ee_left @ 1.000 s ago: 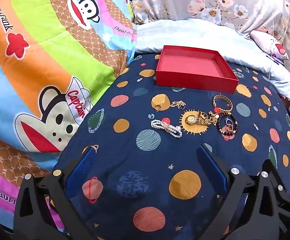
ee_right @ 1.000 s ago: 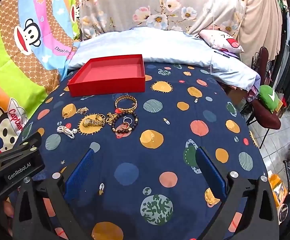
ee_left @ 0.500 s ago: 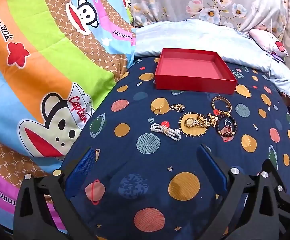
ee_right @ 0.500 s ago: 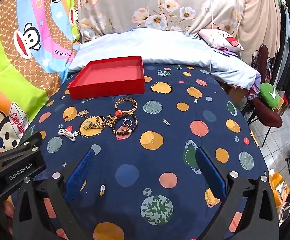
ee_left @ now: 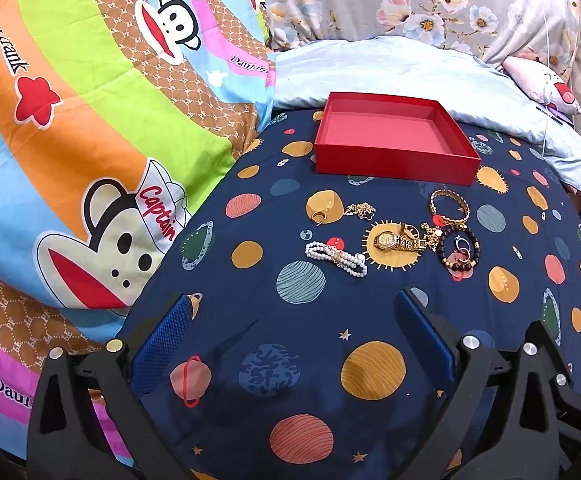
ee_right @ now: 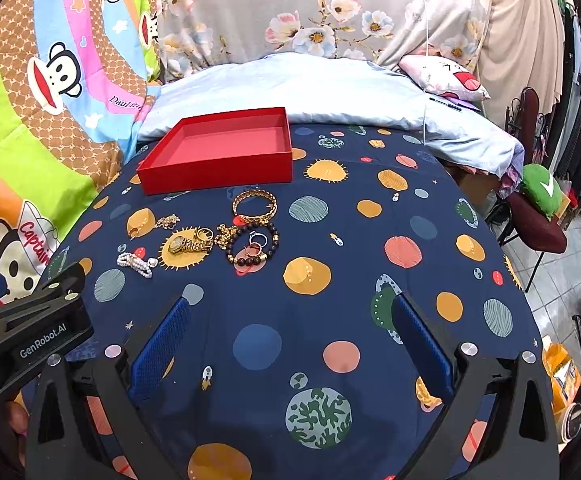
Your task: Organize jewelry
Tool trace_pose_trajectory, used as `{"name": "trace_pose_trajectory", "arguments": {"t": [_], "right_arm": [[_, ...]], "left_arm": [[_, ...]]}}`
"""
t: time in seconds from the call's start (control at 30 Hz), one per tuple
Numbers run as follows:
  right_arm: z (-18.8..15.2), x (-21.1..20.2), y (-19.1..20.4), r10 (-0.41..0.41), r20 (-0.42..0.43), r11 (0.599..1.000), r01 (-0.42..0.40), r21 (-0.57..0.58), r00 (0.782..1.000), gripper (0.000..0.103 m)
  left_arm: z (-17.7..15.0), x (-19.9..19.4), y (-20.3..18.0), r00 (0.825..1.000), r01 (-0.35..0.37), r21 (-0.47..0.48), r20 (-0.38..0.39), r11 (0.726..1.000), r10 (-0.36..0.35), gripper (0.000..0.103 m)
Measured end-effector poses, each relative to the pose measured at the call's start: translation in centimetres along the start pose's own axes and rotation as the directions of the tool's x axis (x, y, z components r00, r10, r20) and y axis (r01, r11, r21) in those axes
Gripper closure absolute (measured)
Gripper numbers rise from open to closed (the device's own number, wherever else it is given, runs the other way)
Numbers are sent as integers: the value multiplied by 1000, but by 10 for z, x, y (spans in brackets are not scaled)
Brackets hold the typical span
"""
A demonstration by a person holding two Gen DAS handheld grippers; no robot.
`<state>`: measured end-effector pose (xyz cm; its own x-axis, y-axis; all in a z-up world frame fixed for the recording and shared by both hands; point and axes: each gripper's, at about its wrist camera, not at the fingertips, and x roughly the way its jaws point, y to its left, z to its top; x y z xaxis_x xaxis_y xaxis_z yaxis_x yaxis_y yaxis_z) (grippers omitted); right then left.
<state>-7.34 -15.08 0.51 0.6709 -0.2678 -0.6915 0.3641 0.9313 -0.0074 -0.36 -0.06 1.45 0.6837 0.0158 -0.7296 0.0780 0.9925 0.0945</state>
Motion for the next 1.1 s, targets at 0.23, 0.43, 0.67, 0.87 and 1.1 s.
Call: {"name": "trace_pose_trajectory", "arguments": {"t": [0.23,0.43,0.67,0.87,1.1], "right_arm": [[-1,1,2,2,-1,1000,-2,-3,1000,5],[-2,3,8,9,-5,1000,-9,-15,1000,5],[1,3,8,19,-6,1000,-19,-20,1000,5],[2,4,10,26,-5,999,-26,-22,1000,5],[3,5,10,28,-6,999,-29,-22,1000,5]], "left_arm": [[-2,3,5,1000,-3,-6,-2,1000,3,5],[-4,5,7,1000,-10,-16,-7,1000,9,5],[-5,7,9,1000,-15,-21,-10,1000,14,5],[-6,8,9,1000,-21,-24,-13,999,21,5],[-6,9,9,1000,-26,-22,-17,999,25,5]]}}
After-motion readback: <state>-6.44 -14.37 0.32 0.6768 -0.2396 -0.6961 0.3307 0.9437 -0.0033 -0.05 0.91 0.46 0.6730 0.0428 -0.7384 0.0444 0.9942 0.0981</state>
